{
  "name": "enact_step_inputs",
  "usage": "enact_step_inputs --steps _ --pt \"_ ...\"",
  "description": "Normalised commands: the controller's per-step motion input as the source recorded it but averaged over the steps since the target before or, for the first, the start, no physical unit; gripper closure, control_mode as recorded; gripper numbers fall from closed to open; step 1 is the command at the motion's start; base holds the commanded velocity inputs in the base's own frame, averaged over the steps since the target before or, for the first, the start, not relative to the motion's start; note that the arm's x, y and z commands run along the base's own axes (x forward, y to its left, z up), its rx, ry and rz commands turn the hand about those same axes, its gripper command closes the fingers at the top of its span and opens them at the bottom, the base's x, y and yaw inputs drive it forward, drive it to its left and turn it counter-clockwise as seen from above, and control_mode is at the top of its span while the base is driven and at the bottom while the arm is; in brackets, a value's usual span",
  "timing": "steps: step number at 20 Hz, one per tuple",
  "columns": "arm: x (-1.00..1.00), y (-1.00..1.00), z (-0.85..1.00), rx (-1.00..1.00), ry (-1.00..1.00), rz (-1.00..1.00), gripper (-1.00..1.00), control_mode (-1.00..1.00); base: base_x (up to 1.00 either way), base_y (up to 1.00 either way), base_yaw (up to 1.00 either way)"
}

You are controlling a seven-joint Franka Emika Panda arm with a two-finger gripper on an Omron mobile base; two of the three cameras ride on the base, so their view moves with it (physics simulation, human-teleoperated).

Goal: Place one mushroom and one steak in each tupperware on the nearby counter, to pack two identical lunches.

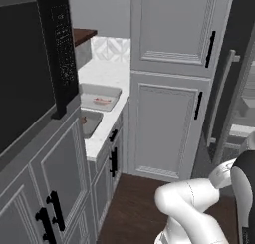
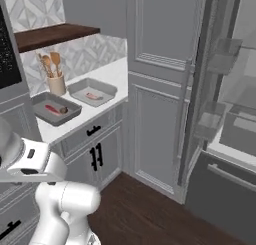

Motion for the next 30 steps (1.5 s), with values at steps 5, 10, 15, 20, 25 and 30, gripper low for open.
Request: enact_step_inputs --steps 5,10,15,20,25,30 --pt "0.0 0.0 0.0 0.0 0.0 0.0 -1.0 1.0 -0.46 -0.86 -0.51" --pt "0.0 0.0 0.0 0.0 0.0 0.0 -1.0 1.0 -0.05 -0.98 -0.5" --pt "0.0 0.0 0.0 0.0 0.0 0.0 -1.0 1.0 0.43 -1.0 -0.12" --pt "0.0 0.0 0.0 0.0 0.0 0.0 -1.0 1.0 1.0 -0.49 -0.05" --pt "0.0 0.0 0.0 0.0 0.0 0.0 -1.0 1.0 0.95 -0.08 -0.1" --pt "0.0 0.0 0.0 0.0 0.0 0.0 -1.0 1.0 0.61 0.0 -0.22"
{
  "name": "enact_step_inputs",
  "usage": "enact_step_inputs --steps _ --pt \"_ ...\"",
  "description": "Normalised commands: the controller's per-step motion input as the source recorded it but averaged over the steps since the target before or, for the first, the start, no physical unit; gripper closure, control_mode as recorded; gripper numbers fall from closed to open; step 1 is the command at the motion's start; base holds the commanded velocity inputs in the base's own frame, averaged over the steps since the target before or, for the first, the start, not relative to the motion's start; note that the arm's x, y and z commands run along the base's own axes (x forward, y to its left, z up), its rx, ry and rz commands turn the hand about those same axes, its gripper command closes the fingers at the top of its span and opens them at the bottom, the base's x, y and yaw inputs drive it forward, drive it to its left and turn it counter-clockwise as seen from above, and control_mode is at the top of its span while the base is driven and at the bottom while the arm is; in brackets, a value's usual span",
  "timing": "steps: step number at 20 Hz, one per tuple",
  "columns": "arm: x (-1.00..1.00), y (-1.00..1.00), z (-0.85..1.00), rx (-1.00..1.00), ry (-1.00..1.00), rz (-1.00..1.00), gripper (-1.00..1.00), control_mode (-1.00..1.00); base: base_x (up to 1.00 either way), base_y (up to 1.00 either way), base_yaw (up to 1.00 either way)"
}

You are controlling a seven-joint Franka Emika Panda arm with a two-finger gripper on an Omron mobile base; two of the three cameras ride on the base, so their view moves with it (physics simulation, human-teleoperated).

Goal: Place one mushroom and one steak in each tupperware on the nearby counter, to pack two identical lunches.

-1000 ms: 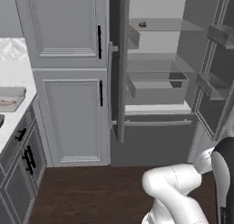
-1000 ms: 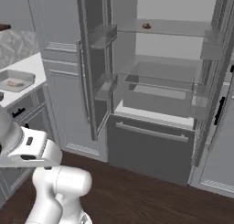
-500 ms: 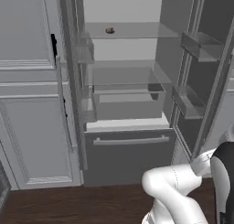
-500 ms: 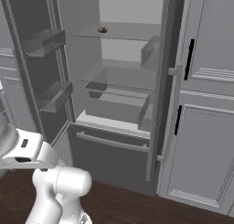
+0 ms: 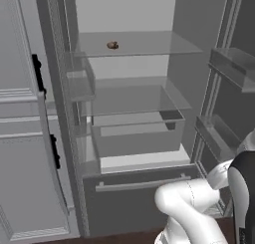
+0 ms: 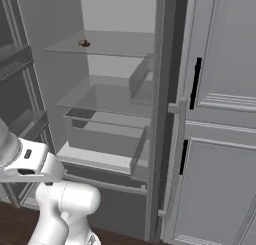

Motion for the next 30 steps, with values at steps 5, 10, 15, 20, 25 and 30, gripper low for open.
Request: enact_step_inputs --steps 5,10,15,20,25,30 --pt "0.0 0.0 0.0 0.0 0.0 0.0 -1.0 1.0 0.71 0.16 -0.17" --pt "0.0 0.0 0.0 0.0 0.0 0.0 -1.0 1.0 0.52 0.11 -0.07" --pt "0.0 0.0 0.0 0.0 0.0 0.0 -1.0 1.0 0.33 0.43 0.01" --pt "0.0 0.0 0.0 0.0 0.0 0.0 -1.0 1.0 0.19 0.33 0.04" --pt "0.0 0.0 0.0 0.0 0.0 0.0 -1.0 1.0 0.17 0.04 0.0" --pt "0.0 0.0 0.0 0.0 0.0 0.0 -1.0 1.0 0.04 0.0 0.0"
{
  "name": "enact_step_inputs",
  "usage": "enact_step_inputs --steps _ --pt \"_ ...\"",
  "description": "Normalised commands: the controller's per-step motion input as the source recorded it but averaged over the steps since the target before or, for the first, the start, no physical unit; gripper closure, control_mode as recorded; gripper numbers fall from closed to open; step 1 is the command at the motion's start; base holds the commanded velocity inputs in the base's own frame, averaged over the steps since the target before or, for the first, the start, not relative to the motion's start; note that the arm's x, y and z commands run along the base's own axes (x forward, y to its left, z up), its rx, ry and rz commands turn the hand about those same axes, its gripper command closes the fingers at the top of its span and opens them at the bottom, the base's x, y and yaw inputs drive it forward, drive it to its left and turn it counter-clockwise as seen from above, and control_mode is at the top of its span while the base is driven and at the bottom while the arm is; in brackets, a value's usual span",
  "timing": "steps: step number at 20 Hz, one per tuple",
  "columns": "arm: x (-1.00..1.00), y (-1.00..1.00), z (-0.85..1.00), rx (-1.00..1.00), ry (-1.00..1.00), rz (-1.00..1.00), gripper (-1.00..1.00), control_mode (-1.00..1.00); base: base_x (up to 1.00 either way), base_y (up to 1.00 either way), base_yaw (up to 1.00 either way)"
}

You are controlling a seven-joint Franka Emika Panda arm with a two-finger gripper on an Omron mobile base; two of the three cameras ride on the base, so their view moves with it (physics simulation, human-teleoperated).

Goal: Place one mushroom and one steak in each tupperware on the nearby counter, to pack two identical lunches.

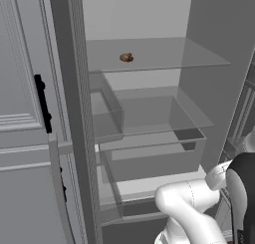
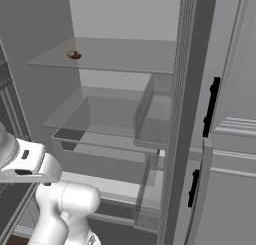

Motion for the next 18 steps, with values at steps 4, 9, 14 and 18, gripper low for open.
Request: enact_step_inputs --steps 4,9,14,18 --pt "-0.06 0.0 0.0 0.0 -0.03 0.0 -1.0 -1.0 0.0 0.0 0.0" --pt "-0.45 -0.03 0.15 -0.04 -0.24 -0.01 -1.0 -1.0 0.0 0.0 0.0" --pt "-0.08 -0.08 0.97 0.01 -0.41 -0.01 -1.0 -1.0 0.0 0.0 0.0" --pt "0.76 -0.13 1.0 0.07 -0.16 0.0 -1.0 -1.0 0.0 0.0 0.0"
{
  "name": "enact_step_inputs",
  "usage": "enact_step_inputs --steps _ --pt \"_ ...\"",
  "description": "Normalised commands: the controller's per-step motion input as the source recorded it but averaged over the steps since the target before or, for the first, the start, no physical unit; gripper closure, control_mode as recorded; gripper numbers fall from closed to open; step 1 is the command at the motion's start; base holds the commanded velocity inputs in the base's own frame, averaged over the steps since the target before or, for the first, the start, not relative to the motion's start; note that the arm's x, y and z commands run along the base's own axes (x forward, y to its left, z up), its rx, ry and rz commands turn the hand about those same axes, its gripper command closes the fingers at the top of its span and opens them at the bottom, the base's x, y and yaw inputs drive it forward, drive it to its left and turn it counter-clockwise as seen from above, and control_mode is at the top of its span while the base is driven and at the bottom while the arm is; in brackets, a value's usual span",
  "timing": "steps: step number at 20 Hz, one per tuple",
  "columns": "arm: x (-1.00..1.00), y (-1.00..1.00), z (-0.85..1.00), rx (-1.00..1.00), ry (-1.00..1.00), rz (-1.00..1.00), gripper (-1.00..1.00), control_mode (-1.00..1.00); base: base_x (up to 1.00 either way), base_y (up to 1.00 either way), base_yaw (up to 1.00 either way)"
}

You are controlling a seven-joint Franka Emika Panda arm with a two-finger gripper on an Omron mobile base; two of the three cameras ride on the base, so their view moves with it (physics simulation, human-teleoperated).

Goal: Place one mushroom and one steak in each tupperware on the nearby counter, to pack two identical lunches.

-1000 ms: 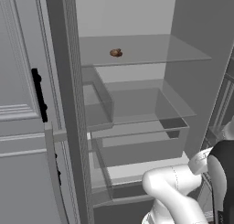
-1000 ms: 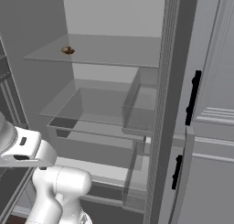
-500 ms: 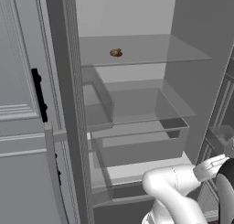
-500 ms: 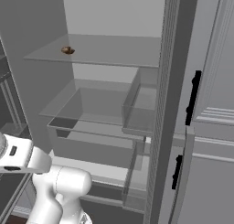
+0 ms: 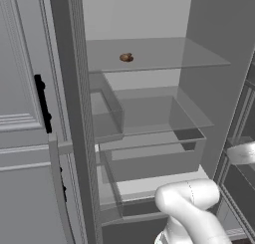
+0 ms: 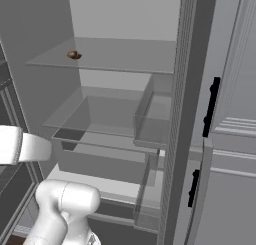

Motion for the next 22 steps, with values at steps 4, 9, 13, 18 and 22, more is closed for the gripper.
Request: enact_step_inputs --steps 4,9,13,18,22 --pt "1.0 0.0 0.99 0.1 -0.06 0.0 -1.0 -1.0 0.0 0.0 0.0" --pt "1.0 0.0 0.64 0.1 -0.03 0.0 -1.0 -1.0 0.0 0.0 0.0" --pt "1.0 0.0 0.21 0.1 -0.03 0.01 -1.0 -1.0 0.0 0.0 0.0" --pt "1.0 0.21 0.03 0.0 -0.06 -0.01 -1.0 -1.0 0.0 0.0 0.0" --pt "1.0 0.47 -0.26 0.0 -0.07 0.0 -1.0 -1.0 0.0 0.0 0.0"
